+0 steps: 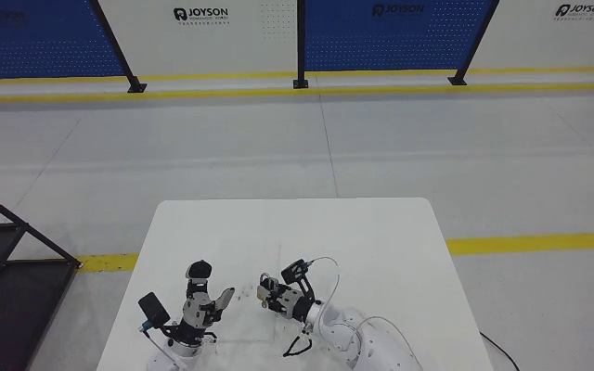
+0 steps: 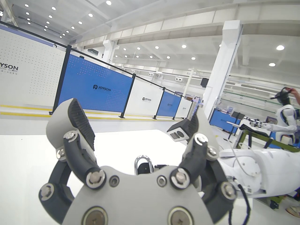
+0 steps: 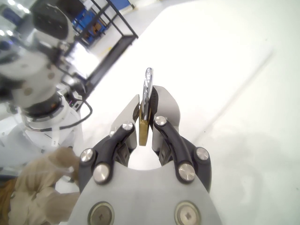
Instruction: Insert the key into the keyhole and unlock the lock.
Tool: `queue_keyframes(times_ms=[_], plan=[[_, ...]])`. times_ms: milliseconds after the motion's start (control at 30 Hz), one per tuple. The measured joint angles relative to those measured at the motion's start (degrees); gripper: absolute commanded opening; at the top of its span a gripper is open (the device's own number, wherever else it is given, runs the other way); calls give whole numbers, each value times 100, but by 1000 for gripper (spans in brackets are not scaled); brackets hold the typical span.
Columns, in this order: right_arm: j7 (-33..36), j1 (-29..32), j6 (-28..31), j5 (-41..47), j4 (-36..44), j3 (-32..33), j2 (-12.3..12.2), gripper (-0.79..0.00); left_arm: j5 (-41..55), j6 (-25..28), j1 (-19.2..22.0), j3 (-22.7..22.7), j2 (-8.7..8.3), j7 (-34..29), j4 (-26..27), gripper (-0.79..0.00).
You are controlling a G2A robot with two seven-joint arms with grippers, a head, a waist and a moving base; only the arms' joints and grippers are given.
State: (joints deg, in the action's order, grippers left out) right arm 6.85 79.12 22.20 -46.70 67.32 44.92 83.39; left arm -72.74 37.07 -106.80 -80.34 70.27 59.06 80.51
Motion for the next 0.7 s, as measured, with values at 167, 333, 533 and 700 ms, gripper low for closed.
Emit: queue_keyframes(times_ms=[167, 333, 533, 700], plan=[[383, -211, -102, 311, -238, -192, 99, -625, 63, -96, -35, -41, -10, -119, -24, 0], [192, -261, -207, 66, -296, -323, 130, 0, 46, -192, 8, 42, -1, -145, -50, 0], [-190, -167, -269, -358, -213, -327, 87, 0, 21, -290, 84, 144, 11, -164, -101, 0], [-590, 22, -268, -714, 2, -214, -3, 0, -2, -366, 136, 180, 12, -155, -148, 0]])
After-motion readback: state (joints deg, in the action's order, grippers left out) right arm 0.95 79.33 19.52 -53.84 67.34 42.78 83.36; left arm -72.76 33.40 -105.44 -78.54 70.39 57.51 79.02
